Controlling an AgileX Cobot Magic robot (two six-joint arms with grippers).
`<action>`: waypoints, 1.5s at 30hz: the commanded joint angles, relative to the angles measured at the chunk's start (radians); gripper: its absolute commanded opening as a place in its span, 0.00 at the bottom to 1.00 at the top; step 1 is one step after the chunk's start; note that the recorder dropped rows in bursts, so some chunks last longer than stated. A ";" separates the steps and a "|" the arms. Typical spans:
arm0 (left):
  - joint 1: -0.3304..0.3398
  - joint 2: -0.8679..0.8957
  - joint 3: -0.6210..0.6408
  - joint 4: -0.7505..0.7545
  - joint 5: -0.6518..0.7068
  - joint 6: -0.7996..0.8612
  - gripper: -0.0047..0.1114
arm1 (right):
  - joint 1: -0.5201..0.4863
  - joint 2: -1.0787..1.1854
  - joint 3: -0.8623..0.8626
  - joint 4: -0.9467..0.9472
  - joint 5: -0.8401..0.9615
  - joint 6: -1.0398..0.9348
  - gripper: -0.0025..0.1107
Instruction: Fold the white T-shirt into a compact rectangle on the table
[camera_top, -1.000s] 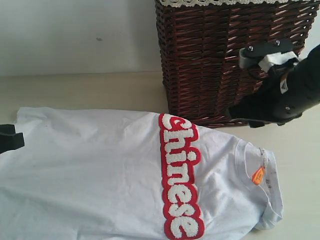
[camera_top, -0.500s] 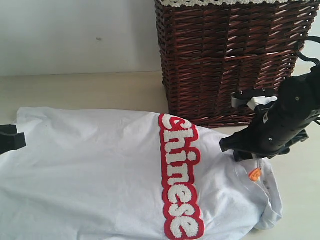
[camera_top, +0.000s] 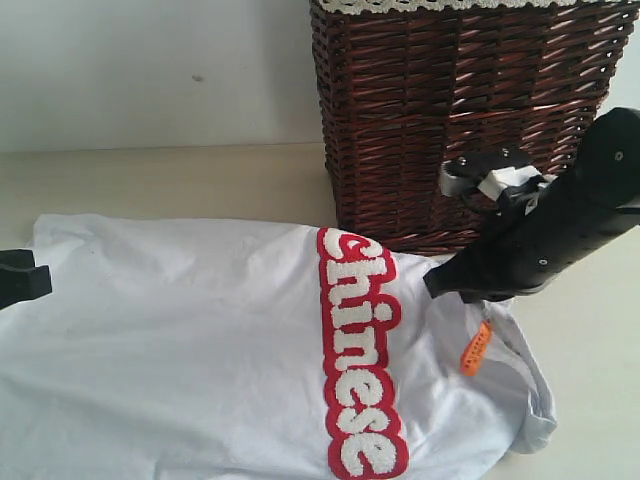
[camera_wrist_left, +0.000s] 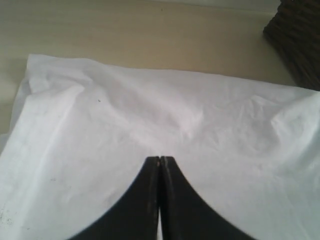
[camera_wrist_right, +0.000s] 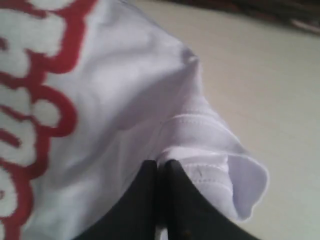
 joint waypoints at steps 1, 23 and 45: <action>-0.007 -0.009 0.005 0.001 -0.019 -0.008 0.04 | 0.130 -0.101 0.033 0.058 0.016 -0.117 0.02; -0.007 -0.009 0.005 0.003 -0.030 -0.006 0.04 | 0.516 -0.050 0.176 -0.026 0.158 -0.234 0.05; -0.007 -0.009 0.005 0.003 -0.037 -0.006 0.04 | 0.516 -0.381 0.135 -0.198 0.028 0.097 0.49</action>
